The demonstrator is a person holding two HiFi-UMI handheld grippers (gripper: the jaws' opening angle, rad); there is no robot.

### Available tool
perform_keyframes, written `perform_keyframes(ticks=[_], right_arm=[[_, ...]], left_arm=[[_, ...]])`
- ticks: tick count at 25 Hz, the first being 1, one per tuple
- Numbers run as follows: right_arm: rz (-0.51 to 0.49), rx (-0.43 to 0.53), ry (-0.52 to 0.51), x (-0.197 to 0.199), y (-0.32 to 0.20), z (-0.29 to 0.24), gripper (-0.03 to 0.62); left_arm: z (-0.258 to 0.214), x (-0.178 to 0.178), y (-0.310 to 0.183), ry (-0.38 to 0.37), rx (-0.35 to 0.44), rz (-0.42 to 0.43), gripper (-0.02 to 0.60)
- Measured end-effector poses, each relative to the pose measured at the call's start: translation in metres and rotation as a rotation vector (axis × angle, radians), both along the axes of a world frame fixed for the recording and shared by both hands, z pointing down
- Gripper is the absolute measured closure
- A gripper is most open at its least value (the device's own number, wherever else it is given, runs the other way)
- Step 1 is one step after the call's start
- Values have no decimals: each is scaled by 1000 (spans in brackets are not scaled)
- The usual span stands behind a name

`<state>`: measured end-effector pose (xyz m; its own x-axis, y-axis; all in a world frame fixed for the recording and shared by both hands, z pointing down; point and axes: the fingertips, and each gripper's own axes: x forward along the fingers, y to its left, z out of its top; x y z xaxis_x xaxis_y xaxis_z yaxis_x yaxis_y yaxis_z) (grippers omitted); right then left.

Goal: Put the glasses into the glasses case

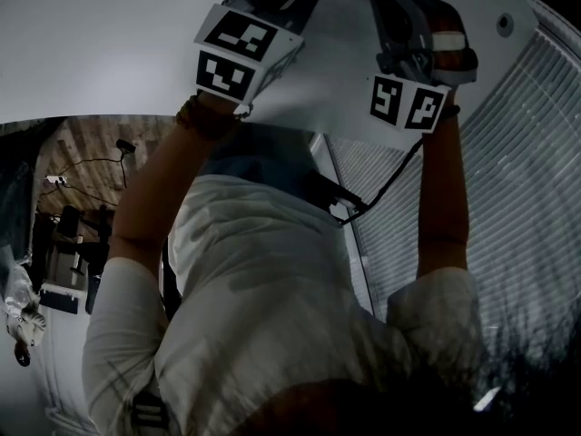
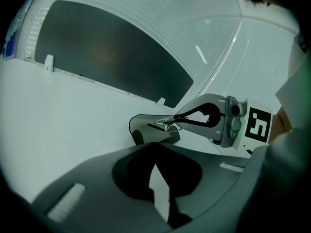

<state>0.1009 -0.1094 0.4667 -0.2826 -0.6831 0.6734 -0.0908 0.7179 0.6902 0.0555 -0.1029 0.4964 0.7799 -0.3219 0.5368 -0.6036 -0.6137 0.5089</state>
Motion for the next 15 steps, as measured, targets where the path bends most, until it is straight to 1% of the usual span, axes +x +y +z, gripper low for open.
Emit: perform_keyframes(ticks=[9, 15], right_arm=[[4, -8, 6, 1, -6, 11, 579], [-5, -20, 27, 1, -13, 26, 579]], left_arm=[[2, 1, 0, -7, -8, 1, 581], [9, -4, -3, -12, -28, -5, 581]])
